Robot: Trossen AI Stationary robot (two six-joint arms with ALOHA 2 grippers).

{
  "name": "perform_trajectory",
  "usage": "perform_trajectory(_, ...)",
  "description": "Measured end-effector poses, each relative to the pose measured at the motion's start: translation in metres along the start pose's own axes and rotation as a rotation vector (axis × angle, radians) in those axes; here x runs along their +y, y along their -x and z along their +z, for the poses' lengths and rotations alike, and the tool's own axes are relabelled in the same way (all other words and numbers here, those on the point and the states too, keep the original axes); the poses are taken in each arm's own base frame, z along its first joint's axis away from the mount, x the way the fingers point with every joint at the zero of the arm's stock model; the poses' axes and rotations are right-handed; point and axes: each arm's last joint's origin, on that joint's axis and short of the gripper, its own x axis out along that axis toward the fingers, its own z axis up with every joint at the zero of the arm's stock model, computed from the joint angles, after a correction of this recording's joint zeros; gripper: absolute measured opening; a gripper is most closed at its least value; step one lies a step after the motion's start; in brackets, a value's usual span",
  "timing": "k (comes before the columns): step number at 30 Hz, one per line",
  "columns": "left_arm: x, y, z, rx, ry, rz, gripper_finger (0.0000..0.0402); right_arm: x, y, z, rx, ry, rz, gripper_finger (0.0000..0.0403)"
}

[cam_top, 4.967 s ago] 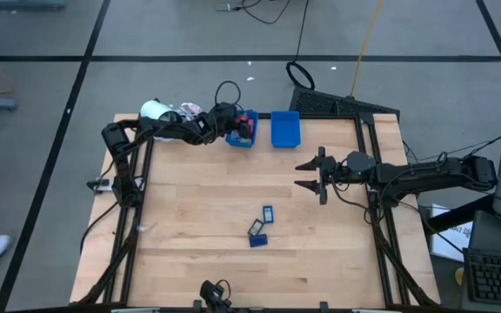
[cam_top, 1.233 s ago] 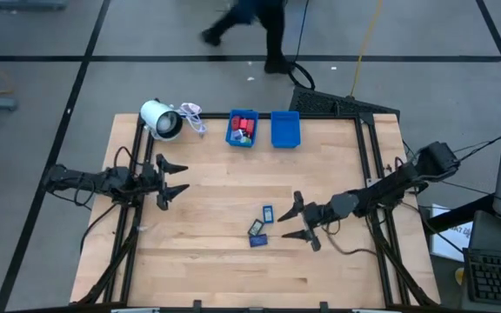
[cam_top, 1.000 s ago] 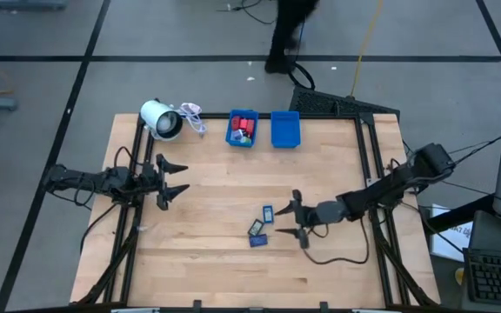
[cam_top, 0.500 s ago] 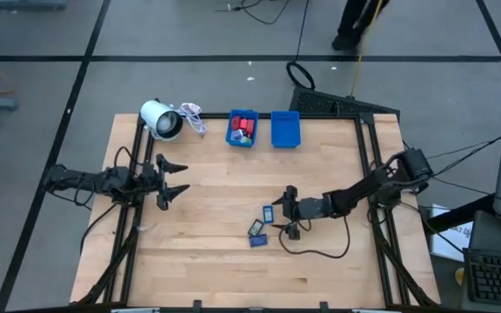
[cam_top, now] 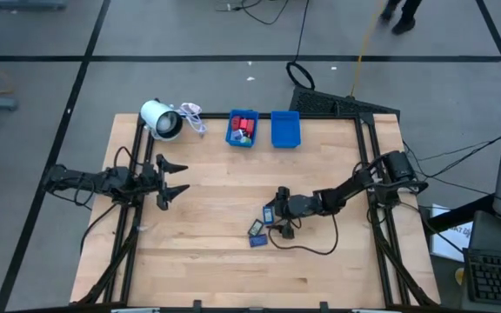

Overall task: Pick & Place Office items
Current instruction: Put the top blue digital clock into the right basket

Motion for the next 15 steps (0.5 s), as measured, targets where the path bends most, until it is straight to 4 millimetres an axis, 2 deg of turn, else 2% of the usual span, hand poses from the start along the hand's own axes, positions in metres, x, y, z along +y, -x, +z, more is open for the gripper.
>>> perform_trajectory(7, 0.0, 0.0, 0.0, 0.0, 0.0, 0.0, 0.0324, 0.0002, -0.0004, -0.001, 0.005, -0.007, -0.004, 0.0358)
perform_trajectory(15, 0.0, 0.0, 0.0001, -0.001, 0.001, 0.0, 0.0324, 0.0002, -0.0007, -0.0022, 0.014, -0.007, -0.004, 0.0321)
